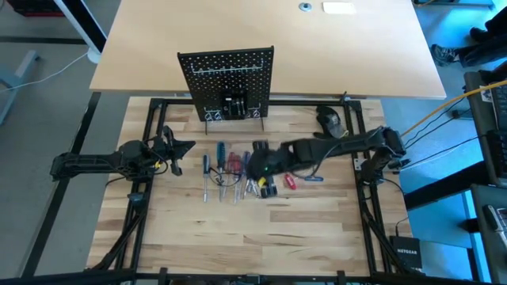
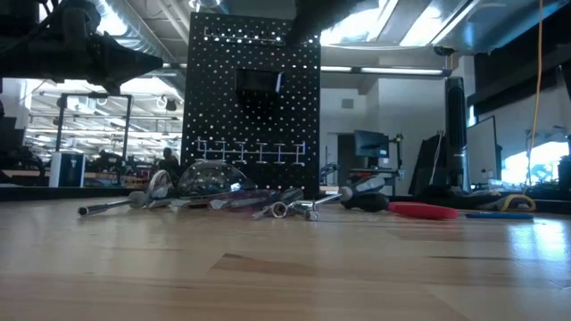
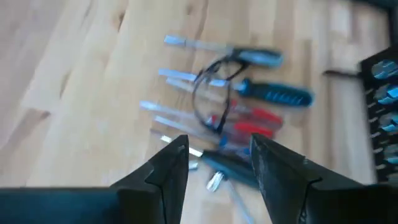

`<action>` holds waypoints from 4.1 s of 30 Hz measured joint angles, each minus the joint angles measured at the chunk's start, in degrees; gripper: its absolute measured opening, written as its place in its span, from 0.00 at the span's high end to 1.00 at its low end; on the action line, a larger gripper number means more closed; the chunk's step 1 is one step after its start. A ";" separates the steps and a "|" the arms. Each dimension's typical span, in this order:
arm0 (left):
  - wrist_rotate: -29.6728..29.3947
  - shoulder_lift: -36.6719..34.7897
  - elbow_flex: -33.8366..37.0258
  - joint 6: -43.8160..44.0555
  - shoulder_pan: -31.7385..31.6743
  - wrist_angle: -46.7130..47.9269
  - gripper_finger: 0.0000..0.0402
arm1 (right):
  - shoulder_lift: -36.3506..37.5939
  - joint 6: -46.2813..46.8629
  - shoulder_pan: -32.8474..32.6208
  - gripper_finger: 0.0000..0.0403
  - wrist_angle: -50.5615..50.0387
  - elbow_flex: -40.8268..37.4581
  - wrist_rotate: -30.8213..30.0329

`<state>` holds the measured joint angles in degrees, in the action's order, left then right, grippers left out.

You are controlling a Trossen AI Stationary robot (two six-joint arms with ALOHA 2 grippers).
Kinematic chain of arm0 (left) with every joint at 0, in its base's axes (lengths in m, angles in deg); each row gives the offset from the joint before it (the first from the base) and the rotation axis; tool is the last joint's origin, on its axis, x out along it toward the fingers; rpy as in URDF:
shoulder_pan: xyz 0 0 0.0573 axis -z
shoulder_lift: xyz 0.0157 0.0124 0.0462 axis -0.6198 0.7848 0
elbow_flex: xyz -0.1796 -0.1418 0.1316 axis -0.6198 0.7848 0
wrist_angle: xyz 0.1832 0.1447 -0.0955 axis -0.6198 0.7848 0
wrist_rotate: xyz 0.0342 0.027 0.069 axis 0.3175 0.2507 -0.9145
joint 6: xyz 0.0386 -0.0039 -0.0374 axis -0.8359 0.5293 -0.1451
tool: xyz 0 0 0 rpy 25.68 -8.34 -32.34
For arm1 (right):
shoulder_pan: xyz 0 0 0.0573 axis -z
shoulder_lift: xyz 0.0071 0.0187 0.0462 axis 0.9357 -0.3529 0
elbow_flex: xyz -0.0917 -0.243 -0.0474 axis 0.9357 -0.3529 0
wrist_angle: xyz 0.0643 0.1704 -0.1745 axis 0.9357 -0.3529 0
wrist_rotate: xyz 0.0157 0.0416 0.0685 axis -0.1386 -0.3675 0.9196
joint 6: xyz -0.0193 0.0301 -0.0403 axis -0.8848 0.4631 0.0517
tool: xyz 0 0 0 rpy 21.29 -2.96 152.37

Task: Hang tools onto peg board
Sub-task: Put the top metal socket into the black bin on the peg board

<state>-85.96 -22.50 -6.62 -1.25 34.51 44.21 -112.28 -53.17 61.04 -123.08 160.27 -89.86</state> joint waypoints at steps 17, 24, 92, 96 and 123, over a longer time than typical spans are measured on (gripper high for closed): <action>0.00 0.00 0.00 0.00 -0.01 0.11 1.00 | -0.07 11.01 -0.32 0.57 29.53 -27.35 -4.12; 0.00 -0.01 -0.01 0.00 -0.02 0.11 1.00 | -0.07 14.55 -0.30 0.57 37.04 -33.46 -6.66; 0.01 0.00 -0.01 -0.42 -0.01 0.04 1.00 | -6.97 15.94 5.05 0.80 53.52 -41.09 -5.59; 0.00 0.00 0.00 -0.41 0.00 0.04 1.00 | -6.22 15.84 5.01 0.82 52.39 -40.09 -5.79; 0.00 -0.01 0.00 -0.40 0.00 0.11 1.00 | 11.33 9.34 4.98 0.81 53.64 -40.05 -18.45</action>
<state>-85.96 -22.52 -6.62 -1.65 34.50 44.32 -100.95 -43.83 66.02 -69.45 120.22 -108.31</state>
